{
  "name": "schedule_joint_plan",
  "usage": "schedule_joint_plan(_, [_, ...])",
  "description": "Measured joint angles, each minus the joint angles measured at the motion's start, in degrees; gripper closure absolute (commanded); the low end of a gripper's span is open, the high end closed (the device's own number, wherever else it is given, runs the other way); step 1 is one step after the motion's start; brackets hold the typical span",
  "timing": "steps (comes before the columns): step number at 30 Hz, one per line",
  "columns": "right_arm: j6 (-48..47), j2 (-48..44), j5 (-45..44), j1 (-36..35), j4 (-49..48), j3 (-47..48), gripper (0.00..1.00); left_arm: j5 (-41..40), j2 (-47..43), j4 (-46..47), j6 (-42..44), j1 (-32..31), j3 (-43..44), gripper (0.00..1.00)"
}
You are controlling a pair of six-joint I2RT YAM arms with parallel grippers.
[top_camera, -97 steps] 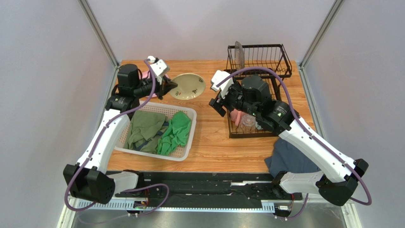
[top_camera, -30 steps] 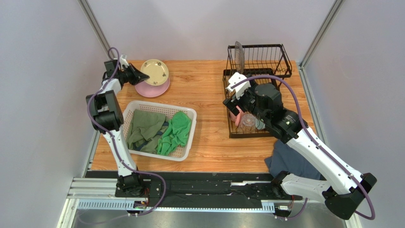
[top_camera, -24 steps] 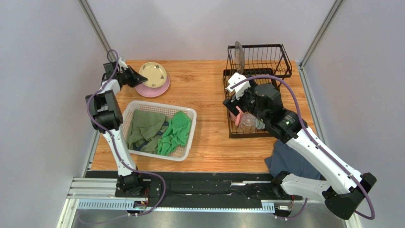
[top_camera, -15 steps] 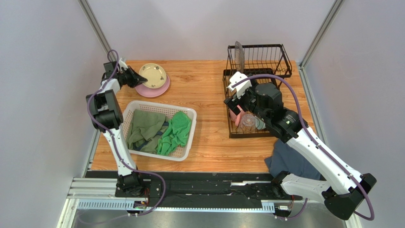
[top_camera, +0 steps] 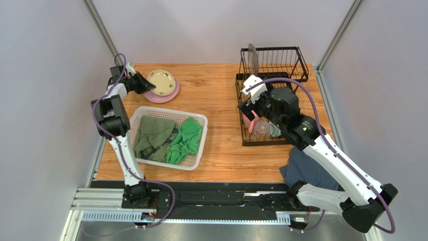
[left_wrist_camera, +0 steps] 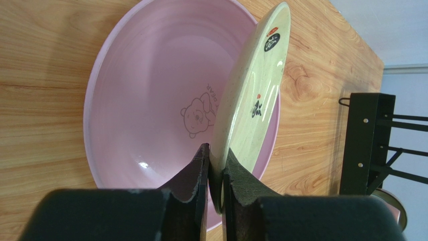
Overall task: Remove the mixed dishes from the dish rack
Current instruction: Place the plate on the plate.
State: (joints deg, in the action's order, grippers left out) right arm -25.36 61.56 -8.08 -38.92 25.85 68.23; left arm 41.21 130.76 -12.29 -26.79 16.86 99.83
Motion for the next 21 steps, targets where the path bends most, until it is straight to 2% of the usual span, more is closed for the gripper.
schedule_joint_plan(8, [0.0,0.0,0.0,0.0,0.0,0.0,0.16,-0.3,0.0,-0.4,0.3,0.0,0.0,0.79])
schedule_joint_plan(14, [0.0,0.0,-0.2,0.0,0.0,0.0,0.16,-0.9,0.1,-1.4,1.2,0.0,0.0,0.73])
schedule_joint_plan(17, [0.0,0.0,-0.4,0.0,0.0,0.0,0.16,-0.9,0.3,-2.2,1.6,0.0,0.0,0.65])
schedule_joint_plan(21, [0.0,0.0,-0.7,0.0,-0.2,-0.1,0.16,-1.1,0.6,-3.2,2.3,0.0,0.0,0.5])
